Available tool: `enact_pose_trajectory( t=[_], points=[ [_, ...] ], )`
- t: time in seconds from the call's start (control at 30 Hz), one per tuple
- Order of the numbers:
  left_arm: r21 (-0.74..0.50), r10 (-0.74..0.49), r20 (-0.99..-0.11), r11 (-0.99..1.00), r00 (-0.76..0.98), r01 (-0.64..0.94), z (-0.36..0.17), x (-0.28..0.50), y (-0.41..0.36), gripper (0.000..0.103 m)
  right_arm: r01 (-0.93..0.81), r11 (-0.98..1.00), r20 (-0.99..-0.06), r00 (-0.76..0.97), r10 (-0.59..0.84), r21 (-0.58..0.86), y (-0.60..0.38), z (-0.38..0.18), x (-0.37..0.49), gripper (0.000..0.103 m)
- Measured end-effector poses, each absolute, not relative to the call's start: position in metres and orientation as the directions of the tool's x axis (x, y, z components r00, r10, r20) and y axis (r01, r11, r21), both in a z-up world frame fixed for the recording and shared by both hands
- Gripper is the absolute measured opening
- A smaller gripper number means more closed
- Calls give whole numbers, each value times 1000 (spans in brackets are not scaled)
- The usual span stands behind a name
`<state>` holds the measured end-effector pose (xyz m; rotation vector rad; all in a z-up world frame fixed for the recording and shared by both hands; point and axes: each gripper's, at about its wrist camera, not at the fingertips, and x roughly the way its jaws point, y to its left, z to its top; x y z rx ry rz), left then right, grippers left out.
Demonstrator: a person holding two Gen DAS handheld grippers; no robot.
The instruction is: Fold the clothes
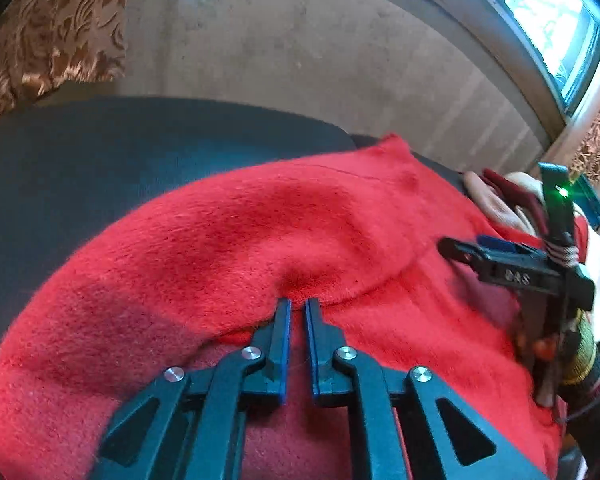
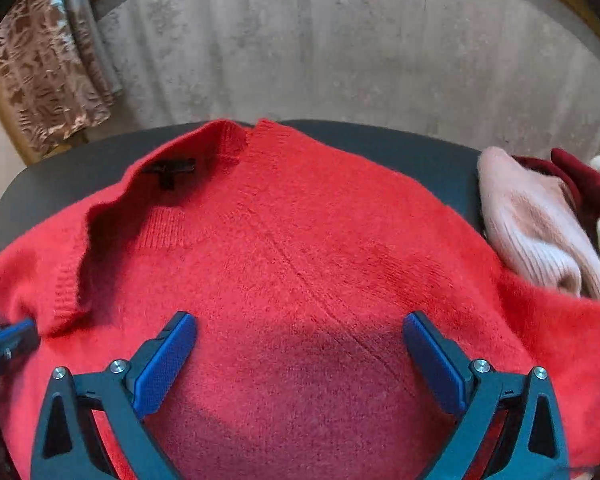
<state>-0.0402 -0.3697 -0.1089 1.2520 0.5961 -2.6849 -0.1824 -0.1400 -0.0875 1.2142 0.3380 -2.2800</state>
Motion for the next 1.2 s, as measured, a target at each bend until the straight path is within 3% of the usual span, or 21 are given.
enact_pose_trajectory(
  t=[0.1, 0.23, 0.27, 0.33, 0.57, 0.77, 0.9, 1.1, 1.2],
  points=[
    [-280, 35, -754, -920, -656, 273, -110, -56, -382, 7, 559, -829, -823, -459, -335, 26, -150, -87, -200, 103],
    [-375, 74, -734, -873, -676, 312, -108, -48, -393, 7, 552, -833, -812, -474, -340, 27, -156, -84, -212, 103],
    [-400, 84, -729, -857, -679, 323, -107, -41, -393, 8, 554, -832, -809, -476, -344, 28, -155, -84, -211, 103],
    [-440, 93, -715, -830, -693, 342, -101, -23, -389, 23, 557, -830, -804, -479, -353, 32, -153, -83, -209, 103],
    [-476, 103, -673, -818, -732, 323, -85, 61, -343, 24, 564, -826, -809, -485, -334, 2, -148, -73, -195, 102],
    [-524, 127, -667, -780, -734, 342, -88, 123, -331, 25, 705, -709, -708, -515, -483, -29, -104, -17, -111, 103],
    [-554, 142, -663, -753, -735, 355, -90, 163, -323, 25, 816, -578, -730, -415, -543, -33, -68, -11, -23, 103],
    [-569, 151, -665, -736, -731, 366, -96, 175, -312, 25, 854, -507, -805, -383, -452, -121, -26, -57, 61, 103],
    [-566, 168, -670, -746, -723, 351, -94, 176, -300, 26, 831, -534, -832, -402, -383, -156, -19, -81, 63, 103]
  ],
)
